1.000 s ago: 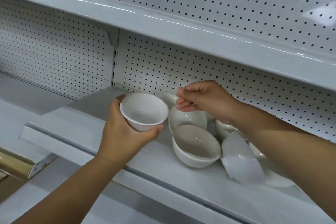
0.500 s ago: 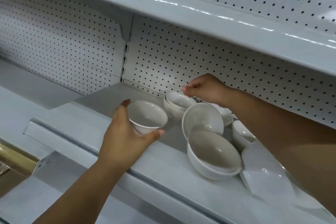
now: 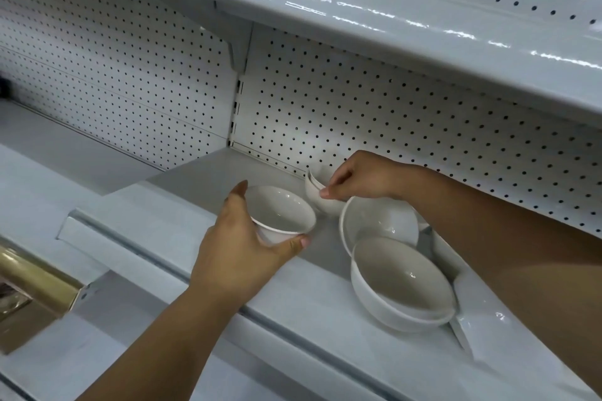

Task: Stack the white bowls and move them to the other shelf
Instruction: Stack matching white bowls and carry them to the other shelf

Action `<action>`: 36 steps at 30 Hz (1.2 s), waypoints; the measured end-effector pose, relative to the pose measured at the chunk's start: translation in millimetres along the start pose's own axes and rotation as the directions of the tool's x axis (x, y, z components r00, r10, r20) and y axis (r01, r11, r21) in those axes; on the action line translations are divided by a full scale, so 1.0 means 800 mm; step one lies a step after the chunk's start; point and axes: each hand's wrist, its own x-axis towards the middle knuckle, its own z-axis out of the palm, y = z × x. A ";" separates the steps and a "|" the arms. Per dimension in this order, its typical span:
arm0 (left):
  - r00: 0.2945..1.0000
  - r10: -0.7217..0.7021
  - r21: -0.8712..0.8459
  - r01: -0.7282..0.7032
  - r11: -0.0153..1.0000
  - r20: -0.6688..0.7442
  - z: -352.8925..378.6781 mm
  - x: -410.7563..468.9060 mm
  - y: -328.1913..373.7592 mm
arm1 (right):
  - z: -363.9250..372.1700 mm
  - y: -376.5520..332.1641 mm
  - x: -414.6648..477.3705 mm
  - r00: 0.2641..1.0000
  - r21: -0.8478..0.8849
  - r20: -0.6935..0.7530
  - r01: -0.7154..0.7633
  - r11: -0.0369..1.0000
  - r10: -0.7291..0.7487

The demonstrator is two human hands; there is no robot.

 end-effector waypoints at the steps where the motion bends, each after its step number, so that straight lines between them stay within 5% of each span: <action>1: 1.000 0.000 -0.005 0.000 1.000 0.003 0.000 0.000 0.000 | 0.001 0.000 0.001 1.000 0.011 -0.009 0.007 1.000 -0.006; 20: 0.998 -0.025 -0.021 0.026 0.999 0.057 -0.005 -0.002 0.006 | -0.007 0.012 -0.003 0.916 0.273 -0.394 0.035 0.961 0.078; 28: 0.999 -0.024 -0.062 0.026 0.998 0.034 -0.004 -0.002 0.008 | -0.021 -0.025 -0.039 0.815 0.315 -0.579 0.255 0.914 -0.028; 36: 0.977 -0.022 -0.408 -0.069 0.910 -0.213 -0.010 -0.007 0.002 | 0.035 -0.069 -0.087 0.820 0.439 -0.532 0.481 0.759 -0.212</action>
